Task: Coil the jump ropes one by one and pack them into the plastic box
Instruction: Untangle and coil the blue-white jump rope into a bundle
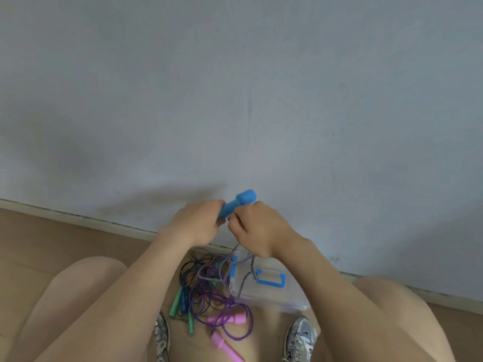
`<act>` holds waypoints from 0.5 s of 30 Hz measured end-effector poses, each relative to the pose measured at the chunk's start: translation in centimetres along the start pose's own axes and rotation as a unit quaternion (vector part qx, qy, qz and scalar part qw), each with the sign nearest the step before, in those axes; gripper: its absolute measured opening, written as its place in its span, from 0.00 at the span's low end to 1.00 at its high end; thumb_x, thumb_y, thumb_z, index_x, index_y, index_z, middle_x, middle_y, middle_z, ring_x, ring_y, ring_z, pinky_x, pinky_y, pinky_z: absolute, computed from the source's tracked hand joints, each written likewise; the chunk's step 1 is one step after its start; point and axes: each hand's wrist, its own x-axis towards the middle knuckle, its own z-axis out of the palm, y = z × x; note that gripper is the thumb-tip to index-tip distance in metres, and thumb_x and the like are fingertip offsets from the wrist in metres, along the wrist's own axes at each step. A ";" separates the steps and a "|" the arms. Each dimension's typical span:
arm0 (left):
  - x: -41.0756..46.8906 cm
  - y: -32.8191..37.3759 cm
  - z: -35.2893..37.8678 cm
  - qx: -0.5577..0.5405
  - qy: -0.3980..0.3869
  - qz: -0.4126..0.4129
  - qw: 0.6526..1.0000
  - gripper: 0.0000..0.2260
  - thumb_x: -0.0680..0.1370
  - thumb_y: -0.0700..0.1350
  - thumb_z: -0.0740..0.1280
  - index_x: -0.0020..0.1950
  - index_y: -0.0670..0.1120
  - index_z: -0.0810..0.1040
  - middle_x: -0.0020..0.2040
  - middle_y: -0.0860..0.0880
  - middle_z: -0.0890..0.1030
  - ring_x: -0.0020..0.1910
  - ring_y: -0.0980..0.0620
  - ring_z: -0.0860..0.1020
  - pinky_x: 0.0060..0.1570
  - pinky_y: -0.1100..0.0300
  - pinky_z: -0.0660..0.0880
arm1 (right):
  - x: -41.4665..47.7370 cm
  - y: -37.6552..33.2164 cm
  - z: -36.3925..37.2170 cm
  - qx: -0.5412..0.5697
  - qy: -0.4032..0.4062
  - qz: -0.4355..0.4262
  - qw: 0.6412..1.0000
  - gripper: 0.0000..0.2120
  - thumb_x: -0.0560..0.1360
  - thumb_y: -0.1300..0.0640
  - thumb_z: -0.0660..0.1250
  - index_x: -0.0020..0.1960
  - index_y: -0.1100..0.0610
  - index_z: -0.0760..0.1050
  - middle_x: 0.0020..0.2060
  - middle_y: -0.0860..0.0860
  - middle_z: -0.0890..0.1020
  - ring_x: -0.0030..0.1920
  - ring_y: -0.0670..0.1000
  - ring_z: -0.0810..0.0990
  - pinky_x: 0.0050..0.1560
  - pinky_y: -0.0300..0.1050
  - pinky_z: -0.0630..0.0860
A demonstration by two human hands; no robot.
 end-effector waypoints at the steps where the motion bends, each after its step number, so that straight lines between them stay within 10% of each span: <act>1: -0.1 0.0 0.1 0.033 -0.005 0.006 0.999 0.04 0.84 0.52 0.64 0.52 0.56 0.69 0.46 0.52 0.78 0.45 0.44 0.77 0.41 0.53 0.70 | 0.1 0.5 -0.3 0.009 0.006 -0.002 1.000 0.19 0.82 0.49 0.58 0.35 0.55 0.68 0.30 0.53 0.74 0.34 0.58 0.74 0.35 0.49 0.67; 8: -0.2 -0.6 -0.8 0.006 -0.150 0.113 0.982 0.09 0.83 0.49 0.70 0.46 0.59 0.73 0.42 0.58 0.74 0.43 0.55 0.75 0.43 0.55 0.70 | 1.4 4.1 -2.9 0.159 0.107 0.033 0.981 0.08 0.80 0.53 0.67 0.45 0.52 0.83 0.25 0.44 0.78 0.27 0.45 0.74 0.34 0.43 0.73; 15: -1.1 0.9 -2.7 -0.298 -0.127 0.171 0.930 0.04 0.82 0.45 0.72 0.54 0.53 0.82 0.46 0.59 0.84 0.45 0.65 0.78 0.49 0.65 0.74 | 1.6 6.5 -3.0 0.506 0.052 0.123 0.852 0.24 0.80 0.46 0.71 0.46 0.71 0.79 0.34 0.57 0.74 0.34 0.54 0.68 0.37 0.45 0.67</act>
